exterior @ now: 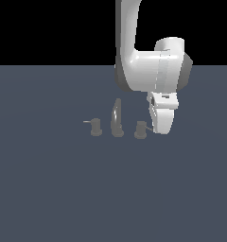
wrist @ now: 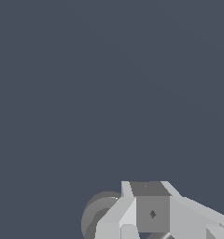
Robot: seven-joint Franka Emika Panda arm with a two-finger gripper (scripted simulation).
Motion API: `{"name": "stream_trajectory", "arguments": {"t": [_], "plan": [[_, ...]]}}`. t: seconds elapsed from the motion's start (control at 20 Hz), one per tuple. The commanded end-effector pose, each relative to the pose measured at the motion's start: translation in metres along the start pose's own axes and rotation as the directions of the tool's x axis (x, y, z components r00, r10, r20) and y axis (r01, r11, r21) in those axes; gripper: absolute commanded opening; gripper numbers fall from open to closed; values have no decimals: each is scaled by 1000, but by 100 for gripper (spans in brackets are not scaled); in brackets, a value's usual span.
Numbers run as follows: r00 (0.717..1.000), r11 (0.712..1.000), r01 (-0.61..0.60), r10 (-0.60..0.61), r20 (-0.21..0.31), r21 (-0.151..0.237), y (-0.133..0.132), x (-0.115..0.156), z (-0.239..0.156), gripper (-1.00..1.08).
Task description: Turn on the faucet by rotating a designated handle.
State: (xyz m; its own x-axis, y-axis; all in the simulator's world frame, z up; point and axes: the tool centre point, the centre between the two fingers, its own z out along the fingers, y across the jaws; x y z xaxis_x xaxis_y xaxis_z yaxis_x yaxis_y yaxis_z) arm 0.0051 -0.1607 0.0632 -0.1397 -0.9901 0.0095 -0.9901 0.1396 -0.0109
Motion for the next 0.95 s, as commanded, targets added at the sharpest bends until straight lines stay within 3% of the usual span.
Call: {"name": "stream_trajectory", "arguments": {"t": [0.0, 0.35, 0.4, 0.45, 0.9], "plan": [[1000, 1000, 9, -9, 4, -2, 5, -13, 0, -100], [1000, 1000, 17, -17, 9, -10, 23, -41, -1, -100], [1000, 1000, 17, -17, 9, -10, 23, -41, -1, -100], [1000, 1000, -14, 14, -3, -2, 19, -17, 0, -100], [1000, 1000, 18, -18, 9, -11, 14, -80, -1, -100]]}}
